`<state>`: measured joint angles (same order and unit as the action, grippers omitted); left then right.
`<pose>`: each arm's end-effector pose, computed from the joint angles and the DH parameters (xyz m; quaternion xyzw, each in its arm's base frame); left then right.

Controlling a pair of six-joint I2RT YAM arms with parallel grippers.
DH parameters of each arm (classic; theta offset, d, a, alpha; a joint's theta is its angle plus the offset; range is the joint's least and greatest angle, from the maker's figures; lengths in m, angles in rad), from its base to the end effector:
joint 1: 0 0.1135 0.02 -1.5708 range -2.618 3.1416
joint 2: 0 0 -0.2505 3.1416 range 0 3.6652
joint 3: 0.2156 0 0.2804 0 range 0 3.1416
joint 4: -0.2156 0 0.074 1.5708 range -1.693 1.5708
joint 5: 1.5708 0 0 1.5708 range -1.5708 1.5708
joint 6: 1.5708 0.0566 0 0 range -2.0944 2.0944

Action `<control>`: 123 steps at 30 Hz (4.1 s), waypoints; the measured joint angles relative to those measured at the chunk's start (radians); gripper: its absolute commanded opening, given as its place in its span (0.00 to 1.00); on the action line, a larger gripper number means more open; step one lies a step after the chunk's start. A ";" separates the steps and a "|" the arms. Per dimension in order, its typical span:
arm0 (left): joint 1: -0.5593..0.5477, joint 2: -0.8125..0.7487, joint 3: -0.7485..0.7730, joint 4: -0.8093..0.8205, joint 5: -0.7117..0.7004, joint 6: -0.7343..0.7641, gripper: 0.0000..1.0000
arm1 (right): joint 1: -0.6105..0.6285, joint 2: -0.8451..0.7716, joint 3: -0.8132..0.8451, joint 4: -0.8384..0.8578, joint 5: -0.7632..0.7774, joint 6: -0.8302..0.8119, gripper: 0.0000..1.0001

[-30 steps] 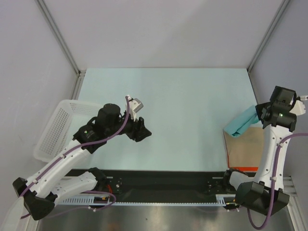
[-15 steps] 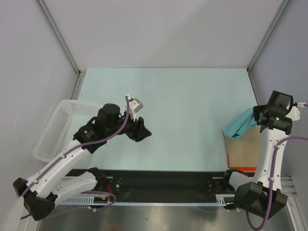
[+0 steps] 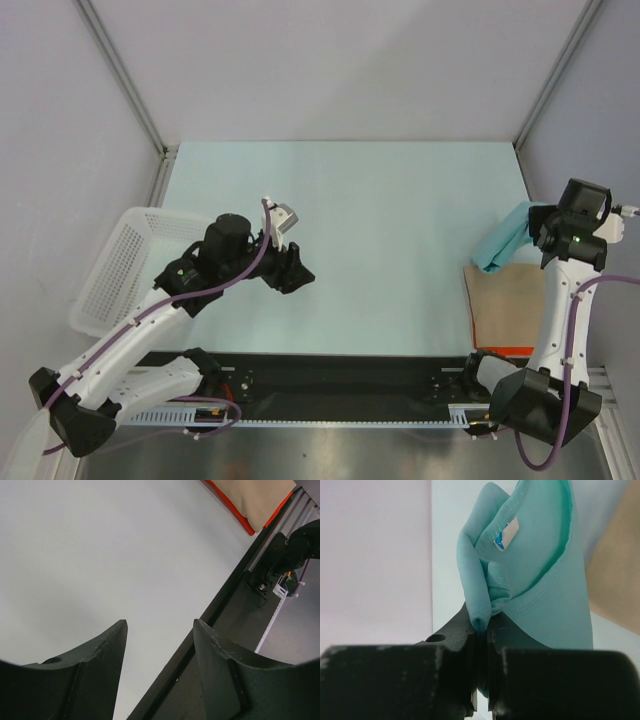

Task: Fold and stack the t-shirts
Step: Neatly place the folded tshirt to the corner

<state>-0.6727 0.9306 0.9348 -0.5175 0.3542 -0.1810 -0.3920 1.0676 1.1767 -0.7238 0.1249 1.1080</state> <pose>0.1870 -0.1741 0.3131 0.2931 0.8027 -0.3440 0.3890 0.2480 -0.1102 0.3473 0.6251 0.6288 0.1090 0.4495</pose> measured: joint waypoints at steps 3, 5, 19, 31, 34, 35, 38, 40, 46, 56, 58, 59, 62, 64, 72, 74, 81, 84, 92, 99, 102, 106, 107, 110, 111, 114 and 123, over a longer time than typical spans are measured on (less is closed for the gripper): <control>0.002 0.000 0.000 0.000 0.002 0.000 0.61 | 0.005 0.000 -0.038 0.003 -0.003 0.016 0.00; 0.003 0.000 0.000 0.000 0.006 0.000 0.61 | 0.005 0.000 -0.054 0.003 -0.008 0.023 0.00; 0.008 0.001 -0.008 0.021 0.021 -0.001 0.61 | 0.003 0.000 -0.056 0.018 -0.060 0.066 0.00; 0.015 0.004 -0.012 0.023 0.040 -0.001 0.61 | -0.146 -0.117 -0.140 -0.011 -0.096 0.031 0.00; 0.015 0.005 -0.013 0.026 0.045 -0.001 0.61 | -0.169 -0.131 -0.190 -0.023 -0.111 0.016 0.00; 0.015 0.006 -0.013 0.026 0.046 -0.001 0.61 | -0.171 -0.131 -0.204 -0.026 -0.115 0.012 0.00; 0.015 0.006 -0.014 0.030 0.047 -0.002 0.61 | -0.191 -0.131 -0.225 -0.045 -0.132 -0.011 0.00; 0.015 0.006 -0.018 0.032 0.050 -0.002 0.61 | -0.226 -0.132 -0.225 -0.062 -0.144 -0.033 0.00; 0.015 0.013 -0.025 0.035 0.051 -0.002 0.61 | -0.324 -0.133 -0.225 -0.105 -0.166 -0.117 0.00; 0.015 0.014 -0.025 0.035 0.051 -0.001 0.61 | -0.469 -0.121 -0.235 -0.200 -0.196 -0.309 0.00; 0.015 0.014 -0.025 0.035 0.051 -0.001 0.61 | -0.486 -0.114 -0.256 -0.203 -0.203 -0.340 0.00; 0.015 0.014 -0.025 0.035 0.051 -0.002 0.61 | -0.490 -0.108 -0.267 -0.206 -0.204 -0.351 0.00; 0.015 0.014 -0.025 0.036 0.052 -0.002 0.61 | -0.494 -0.094 -0.302 -0.207 -0.202 -0.379 0.00; 0.016 0.015 -0.025 0.036 0.053 -0.001 0.61 | -0.494 -0.088 -0.317 -0.208 -0.200 -0.392 0.00; 0.019 0.019 -0.025 0.036 0.053 -0.001 0.61 | -0.501 -0.078 -0.323 -0.229 -0.132 -0.450 0.00; 0.021 0.019 -0.025 0.036 0.053 -0.001 0.61 | -0.520 -0.083 -0.323 -0.237 -0.117 -0.470 0.00; 0.027 0.020 -0.027 0.037 0.060 -0.001 0.61 | -0.572 -0.094 -0.325 -0.247 -0.086 -0.500 0.00; 0.028 0.020 -0.027 0.037 0.063 -0.001 0.61 | -0.573 -0.093 -0.330 -0.237 -0.080 -0.511 0.02; 0.032 0.021 -0.027 0.037 0.069 -0.001 0.61 | -0.573 -0.052 -0.347 -0.221 -0.044 -0.528 0.24; 0.039 0.027 -0.027 0.037 0.071 -0.002 0.61 | -0.574 -0.043 -0.344 -0.281 0.140 -0.452 0.66; 0.040 0.031 -0.027 0.036 0.072 -0.001 0.61 | -0.573 -0.047 -0.327 -0.325 0.176 -0.435 0.65; 0.040 0.032 -0.027 0.036 0.072 -0.002 0.61 | -0.506 -0.057 -0.248 -0.372 0.225 -0.423 0.64; 0.041 0.032 -0.027 0.036 0.072 -0.002 0.61 | -0.457 -0.058 -0.220 -0.379 0.254 -0.415 0.64; 0.042 0.035 -0.027 0.037 0.077 -0.002 0.61 | -0.270 -0.058 -0.171 -0.381 0.307 -0.386 0.64; 0.042 0.038 -0.027 0.037 0.079 -0.002 0.61 | -0.212 -0.056 -0.169 -0.382 0.317 -0.373 0.65; 0.043 0.055 -0.027 0.037 0.089 -0.002 0.61 | -0.144 -0.036 -0.176 -0.380 0.316 -0.361 0.64; 0.043 0.065 -0.026 0.037 0.121 -0.028 0.60 | -0.026 0.037 -0.190 -0.195 0.226 -0.505 0.40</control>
<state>-0.6292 0.9958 0.9089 -0.4805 0.4751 -0.2092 -0.4175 1.1042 0.9867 -0.9188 0.3511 0.6025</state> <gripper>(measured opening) 0.608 0.539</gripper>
